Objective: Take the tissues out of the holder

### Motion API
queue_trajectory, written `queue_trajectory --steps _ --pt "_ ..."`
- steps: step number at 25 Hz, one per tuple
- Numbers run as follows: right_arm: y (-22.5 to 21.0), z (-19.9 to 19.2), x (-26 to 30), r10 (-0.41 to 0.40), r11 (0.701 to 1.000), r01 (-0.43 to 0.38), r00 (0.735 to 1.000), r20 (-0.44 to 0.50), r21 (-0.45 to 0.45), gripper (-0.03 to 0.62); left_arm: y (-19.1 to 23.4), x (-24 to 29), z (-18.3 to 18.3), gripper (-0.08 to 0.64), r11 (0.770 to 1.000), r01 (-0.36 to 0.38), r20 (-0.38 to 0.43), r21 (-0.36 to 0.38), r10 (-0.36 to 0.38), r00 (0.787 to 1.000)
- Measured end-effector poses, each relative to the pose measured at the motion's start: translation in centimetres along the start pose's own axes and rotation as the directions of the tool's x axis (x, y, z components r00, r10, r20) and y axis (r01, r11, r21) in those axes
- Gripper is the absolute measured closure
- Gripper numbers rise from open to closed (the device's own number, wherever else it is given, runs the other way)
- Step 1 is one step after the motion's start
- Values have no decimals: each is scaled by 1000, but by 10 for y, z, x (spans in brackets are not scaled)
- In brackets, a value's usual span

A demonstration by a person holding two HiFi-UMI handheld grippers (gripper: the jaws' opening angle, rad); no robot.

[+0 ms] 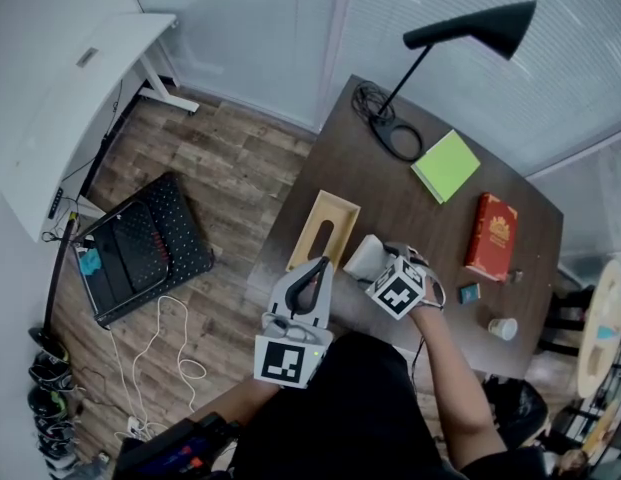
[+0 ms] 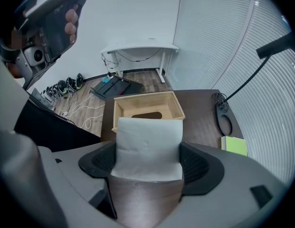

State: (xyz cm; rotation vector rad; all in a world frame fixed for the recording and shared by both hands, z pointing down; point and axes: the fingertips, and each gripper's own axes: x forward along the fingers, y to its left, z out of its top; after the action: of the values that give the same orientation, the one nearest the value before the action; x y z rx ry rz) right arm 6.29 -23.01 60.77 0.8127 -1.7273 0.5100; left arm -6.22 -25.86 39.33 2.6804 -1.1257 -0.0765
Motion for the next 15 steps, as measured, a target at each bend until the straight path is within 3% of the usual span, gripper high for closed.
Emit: queue_trajectory --steps 4,15 --pt "3 -6 1 41 999 -41 999 13 10 167 -7 3 -2 561 1000 -3 -3 6 3 1000" --pt "-7 -32 -11 35 999 -35 999 3 -17 167 -37 10 -1 560 1000 -16 -5 22 16 1000"
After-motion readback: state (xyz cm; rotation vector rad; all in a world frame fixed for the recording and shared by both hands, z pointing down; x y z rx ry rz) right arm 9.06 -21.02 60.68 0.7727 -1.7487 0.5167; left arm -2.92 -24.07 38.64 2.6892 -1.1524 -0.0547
